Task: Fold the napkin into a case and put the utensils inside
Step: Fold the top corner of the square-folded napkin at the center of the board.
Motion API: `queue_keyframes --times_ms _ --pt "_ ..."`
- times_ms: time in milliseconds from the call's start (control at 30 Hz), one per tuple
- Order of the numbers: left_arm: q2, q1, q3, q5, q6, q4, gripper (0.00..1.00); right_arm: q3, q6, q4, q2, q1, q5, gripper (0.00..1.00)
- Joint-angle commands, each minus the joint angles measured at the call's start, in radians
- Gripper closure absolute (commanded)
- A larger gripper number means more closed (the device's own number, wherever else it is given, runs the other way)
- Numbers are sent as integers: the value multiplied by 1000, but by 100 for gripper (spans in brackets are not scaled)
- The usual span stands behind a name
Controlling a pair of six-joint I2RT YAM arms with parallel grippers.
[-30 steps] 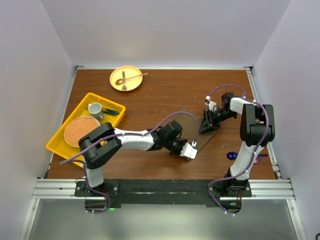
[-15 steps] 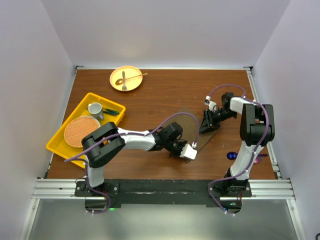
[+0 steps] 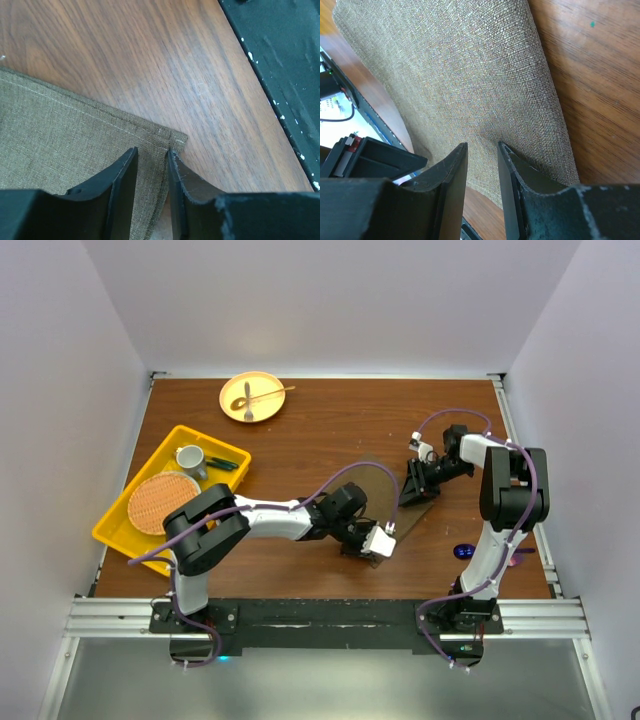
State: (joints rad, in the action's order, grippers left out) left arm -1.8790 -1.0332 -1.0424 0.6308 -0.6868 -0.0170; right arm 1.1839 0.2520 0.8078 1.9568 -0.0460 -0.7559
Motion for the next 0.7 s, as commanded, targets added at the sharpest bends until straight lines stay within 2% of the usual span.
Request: queue_keyframes --times_ms 0,167,267,467,667 --pt "43 7 -38 35 27 -12 69 16 30 -6 11 1 15 64" --pt "41 10 -42 32 41 -23 83 17 30 -5 13 0 15 64" --pt "53 18 -42 44 43 -23 100 23 33 -1 14 1 16 64" --pt "64 110 -106 72 108 2 100 59 43 28 1 0 -6 61" --pt "-41 222 -281 61 159 54 100 143 29 57 -42 -29 -48 44"
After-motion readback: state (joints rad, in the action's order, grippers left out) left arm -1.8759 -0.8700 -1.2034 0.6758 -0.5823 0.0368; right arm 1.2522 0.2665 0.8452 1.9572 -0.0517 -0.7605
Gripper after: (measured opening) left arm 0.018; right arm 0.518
